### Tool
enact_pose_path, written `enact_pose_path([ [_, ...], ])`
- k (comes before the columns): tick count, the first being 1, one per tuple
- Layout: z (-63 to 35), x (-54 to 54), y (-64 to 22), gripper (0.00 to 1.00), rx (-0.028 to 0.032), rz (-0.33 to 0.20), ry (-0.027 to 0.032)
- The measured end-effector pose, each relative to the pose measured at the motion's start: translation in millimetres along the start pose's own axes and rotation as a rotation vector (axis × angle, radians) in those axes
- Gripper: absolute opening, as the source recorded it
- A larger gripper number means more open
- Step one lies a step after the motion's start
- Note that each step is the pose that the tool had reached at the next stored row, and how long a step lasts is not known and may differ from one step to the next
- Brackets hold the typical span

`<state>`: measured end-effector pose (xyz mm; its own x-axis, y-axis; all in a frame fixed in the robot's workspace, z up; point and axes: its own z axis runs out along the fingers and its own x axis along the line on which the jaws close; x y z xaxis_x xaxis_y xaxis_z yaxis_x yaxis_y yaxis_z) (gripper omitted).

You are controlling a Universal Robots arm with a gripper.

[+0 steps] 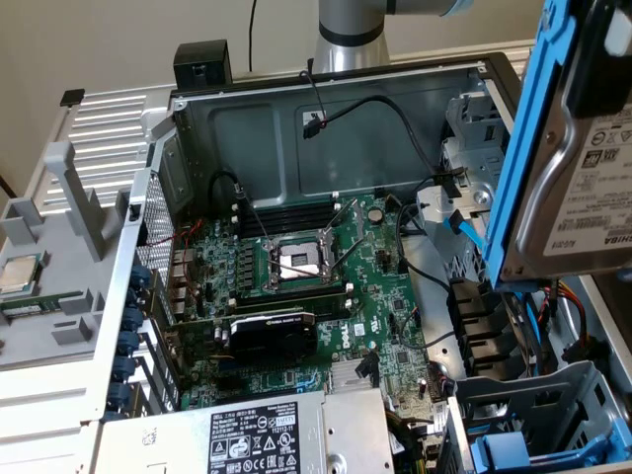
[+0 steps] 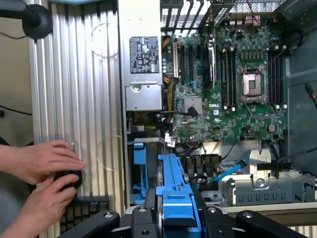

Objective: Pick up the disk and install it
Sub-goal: 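Insert the disk into the insertion slot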

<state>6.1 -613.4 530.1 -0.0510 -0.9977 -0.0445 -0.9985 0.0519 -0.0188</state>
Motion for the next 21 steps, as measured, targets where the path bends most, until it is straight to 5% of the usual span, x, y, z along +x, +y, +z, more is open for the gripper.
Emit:
enact_pose_path([
  [21, 37.8, 9.8, -0.3, 0.37, 0.0009, 0.023, 0.0005],
])
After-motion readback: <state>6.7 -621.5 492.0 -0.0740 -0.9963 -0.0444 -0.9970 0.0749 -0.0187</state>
